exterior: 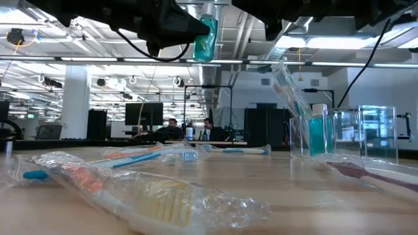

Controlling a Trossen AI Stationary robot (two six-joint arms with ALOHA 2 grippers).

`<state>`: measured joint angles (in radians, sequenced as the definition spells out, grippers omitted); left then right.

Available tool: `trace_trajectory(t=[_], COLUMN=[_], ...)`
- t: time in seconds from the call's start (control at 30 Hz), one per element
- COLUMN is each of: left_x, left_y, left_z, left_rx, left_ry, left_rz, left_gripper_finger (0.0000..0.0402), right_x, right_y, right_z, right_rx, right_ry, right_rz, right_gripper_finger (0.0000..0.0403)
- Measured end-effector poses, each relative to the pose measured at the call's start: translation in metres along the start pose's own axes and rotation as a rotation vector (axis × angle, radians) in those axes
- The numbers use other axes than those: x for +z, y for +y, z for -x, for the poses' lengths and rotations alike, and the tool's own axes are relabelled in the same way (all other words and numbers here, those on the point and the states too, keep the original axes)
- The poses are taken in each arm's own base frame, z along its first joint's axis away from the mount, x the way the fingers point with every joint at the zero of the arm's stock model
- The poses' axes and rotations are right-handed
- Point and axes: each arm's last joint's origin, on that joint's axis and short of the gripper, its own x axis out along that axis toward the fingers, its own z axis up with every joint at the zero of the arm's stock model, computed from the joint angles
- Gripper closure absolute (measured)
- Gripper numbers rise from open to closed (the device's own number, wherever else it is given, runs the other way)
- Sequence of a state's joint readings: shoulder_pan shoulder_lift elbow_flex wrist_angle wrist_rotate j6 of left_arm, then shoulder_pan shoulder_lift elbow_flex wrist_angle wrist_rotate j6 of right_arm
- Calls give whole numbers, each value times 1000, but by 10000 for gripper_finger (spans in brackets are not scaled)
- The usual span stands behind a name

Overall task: Pick & Place toothbrushing station
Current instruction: Put the blue mouthwash into the transparent organizer

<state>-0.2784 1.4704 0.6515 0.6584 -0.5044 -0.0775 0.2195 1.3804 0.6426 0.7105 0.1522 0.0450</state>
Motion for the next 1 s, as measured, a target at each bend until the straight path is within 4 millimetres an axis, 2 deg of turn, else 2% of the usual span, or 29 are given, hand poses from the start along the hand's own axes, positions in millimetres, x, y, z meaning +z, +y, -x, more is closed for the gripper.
trace_trajectory(t=[0.2, 0.53, 0.77, 1.0], left_x=[1, 5, 5, -2], left_y=[6, 4, 5, 2], left_z=[-3, -3, -4, -7], left_rx=[14, -23, -21, -32], left_ry=[-3, -36, -49, -34], left_rz=[3, 23, 31, 8], left_gripper_finger=[334, 334, 334, 334], right_x=[0, 1, -8, 0], right_y=[-6, -7, -8, -7], right_z=[-1, -3, -24, -37], right_rx=[-26, -30, -42, -45], right_ry=[-3, -31, -13, 11], right_rz=[11, -3, 21, 30], right_gripper_finger=[282, 208, 200, 210])
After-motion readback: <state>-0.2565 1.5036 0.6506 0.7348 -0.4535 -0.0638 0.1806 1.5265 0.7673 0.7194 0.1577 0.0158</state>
